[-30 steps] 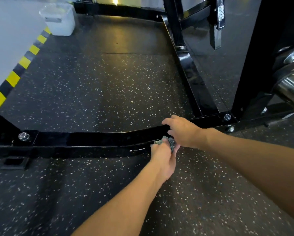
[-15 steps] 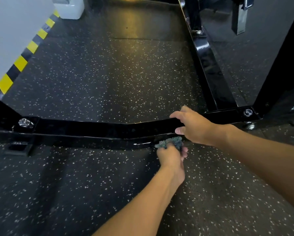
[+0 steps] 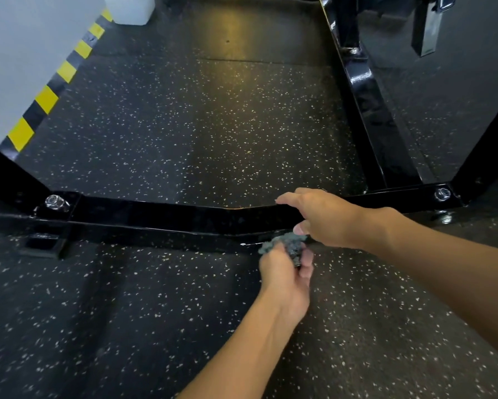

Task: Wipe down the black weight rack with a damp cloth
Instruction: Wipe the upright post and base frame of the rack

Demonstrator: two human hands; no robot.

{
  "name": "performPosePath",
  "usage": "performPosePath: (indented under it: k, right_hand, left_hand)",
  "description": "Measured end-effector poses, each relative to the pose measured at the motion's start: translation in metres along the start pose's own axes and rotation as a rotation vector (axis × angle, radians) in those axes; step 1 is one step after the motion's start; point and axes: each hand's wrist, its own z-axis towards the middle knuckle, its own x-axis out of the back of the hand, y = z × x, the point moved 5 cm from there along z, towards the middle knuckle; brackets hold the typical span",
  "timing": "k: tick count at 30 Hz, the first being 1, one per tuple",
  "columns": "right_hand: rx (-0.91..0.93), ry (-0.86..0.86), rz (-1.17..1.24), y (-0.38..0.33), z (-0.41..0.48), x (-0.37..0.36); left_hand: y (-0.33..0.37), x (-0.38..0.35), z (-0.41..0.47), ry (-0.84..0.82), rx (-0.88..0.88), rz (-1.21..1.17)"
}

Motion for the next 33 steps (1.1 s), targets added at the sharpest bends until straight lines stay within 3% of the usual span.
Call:
performPosePath:
  k: [18, 23, 28, 33]
  right_hand:
    - [-0.026, 0.070, 0.019, 0.000, -0.006, -0.008]
    - [-0.045, 0.057, -0.072, -0.001, -0.009, -0.009]
    - [-0.050, 0.058, -0.091, -0.001, -0.010, -0.010]
    - [-0.057, 0.056, -0.061, -0.003, -0.008, -0.008]
  left_hand:
    - [0.020, 0.021, -0.004, 0.096, -0.069, 0.015]
    - [0.015, 0.019, 0.007, 0.141, -0.044, -0.010]
    - [0.023, 0.019, -0.005, -0.059, -0.031, -0.119]
    - [0.020, 0.020, -0.012, -0.033, -0.122, 0.095]
